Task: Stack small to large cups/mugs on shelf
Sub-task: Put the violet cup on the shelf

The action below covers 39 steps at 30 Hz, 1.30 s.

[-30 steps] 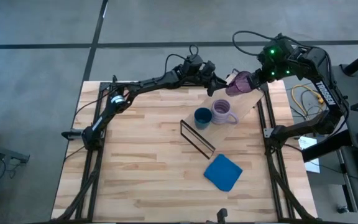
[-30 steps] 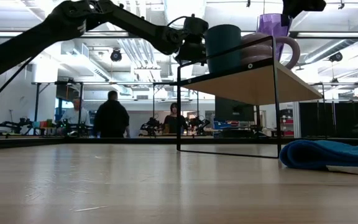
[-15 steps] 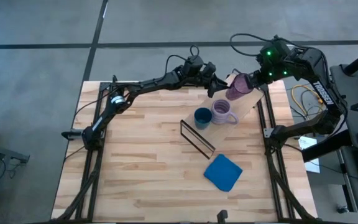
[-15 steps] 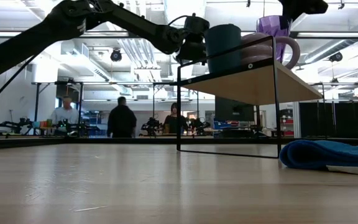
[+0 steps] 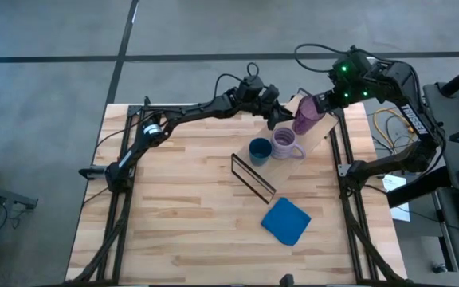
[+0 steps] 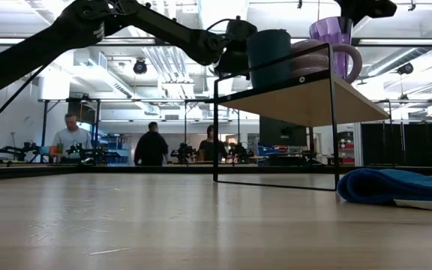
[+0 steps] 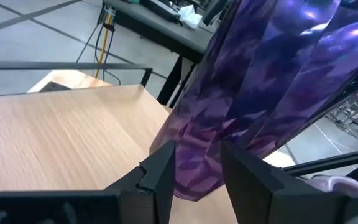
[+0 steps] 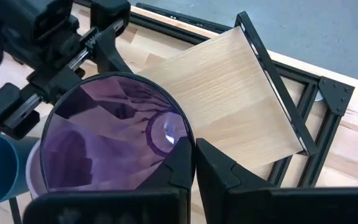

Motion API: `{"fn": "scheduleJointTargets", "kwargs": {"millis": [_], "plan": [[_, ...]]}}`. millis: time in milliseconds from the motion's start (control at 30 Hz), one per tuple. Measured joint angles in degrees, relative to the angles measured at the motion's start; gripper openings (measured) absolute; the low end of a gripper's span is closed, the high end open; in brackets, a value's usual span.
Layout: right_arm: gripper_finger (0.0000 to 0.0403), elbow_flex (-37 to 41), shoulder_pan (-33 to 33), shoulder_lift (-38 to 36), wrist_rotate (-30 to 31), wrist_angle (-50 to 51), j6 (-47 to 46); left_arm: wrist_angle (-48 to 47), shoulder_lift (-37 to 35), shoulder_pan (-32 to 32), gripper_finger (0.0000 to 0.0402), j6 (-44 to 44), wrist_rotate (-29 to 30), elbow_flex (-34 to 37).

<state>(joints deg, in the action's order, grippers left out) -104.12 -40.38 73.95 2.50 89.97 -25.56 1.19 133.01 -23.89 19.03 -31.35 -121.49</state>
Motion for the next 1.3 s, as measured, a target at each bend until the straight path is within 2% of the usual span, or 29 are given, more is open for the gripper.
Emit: {"fn": "scheduleJointTargets", "kwargs": {"millis": [300, 633, 1300], "plan": [[0.0009, 3.69, 0.01, 0.02, -0.06, -0.18, -0.02, -0.98, 0.04, 0.05, 0.0114, -0.40, 0.36, 0.04], [0.0009, 3.79, 0.00, 0.02, -0.04, -0.13, -0.02, -1.23, 0.04, 0.01, 0.0114, -1.43, 1.43, 2.97], [0.0009, 3.88, 0.00, 3.28, 1.09, -0.04, 0.60, 0.50, 0.04, -0.99, 0.0114, -1.42, 2.43, 3.02]]}}
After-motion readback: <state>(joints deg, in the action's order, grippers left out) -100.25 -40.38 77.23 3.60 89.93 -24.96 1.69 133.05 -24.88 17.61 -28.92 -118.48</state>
